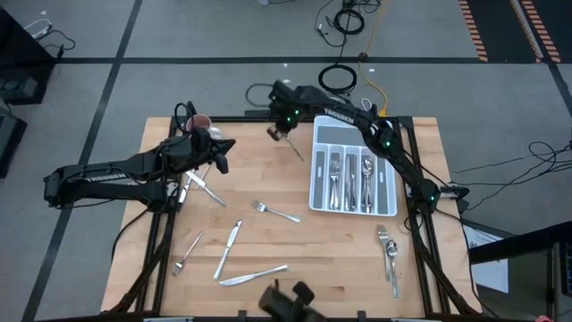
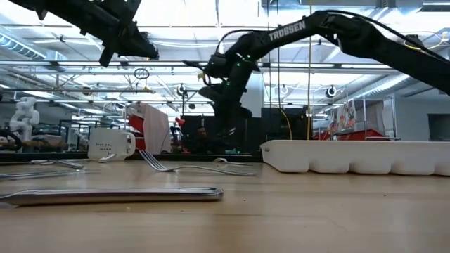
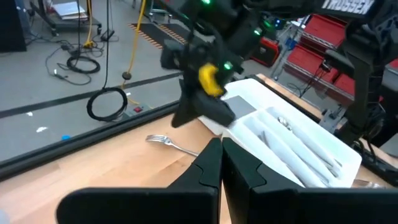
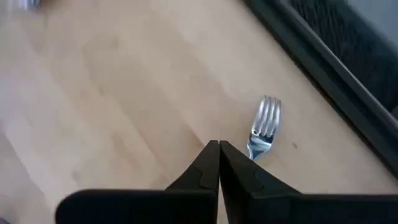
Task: Sort silverware
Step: Put the silver fork into the silverware tray
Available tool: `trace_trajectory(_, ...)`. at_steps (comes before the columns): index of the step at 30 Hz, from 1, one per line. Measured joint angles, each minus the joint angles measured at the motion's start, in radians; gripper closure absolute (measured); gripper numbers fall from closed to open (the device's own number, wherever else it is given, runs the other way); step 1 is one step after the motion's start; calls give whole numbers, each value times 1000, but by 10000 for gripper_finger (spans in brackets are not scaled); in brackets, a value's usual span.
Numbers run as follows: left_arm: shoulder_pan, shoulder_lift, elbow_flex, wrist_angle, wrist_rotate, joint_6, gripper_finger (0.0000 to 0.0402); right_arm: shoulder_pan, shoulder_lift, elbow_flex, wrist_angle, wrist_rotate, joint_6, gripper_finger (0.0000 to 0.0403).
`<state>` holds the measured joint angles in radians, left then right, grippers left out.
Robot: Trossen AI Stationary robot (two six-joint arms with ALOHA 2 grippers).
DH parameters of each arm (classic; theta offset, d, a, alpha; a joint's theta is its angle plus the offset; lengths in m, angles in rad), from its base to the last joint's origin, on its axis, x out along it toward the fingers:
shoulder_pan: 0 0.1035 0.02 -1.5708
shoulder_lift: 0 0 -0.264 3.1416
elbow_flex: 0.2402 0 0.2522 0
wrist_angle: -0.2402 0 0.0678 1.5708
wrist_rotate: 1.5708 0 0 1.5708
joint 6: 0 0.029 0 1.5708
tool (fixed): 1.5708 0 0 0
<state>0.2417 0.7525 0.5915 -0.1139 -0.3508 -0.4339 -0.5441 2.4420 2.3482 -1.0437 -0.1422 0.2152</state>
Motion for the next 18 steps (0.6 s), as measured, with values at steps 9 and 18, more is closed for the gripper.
trace_trajectory(9, 0, 0, 0, -1, 65, -14, 391, 83, -74, 0, -429, -107, -224, 403)
trace_trajectory(18, 0, -1, 0, -9, 54, -6, 391, 408, -381, -306, -519, -321, -467, 403)
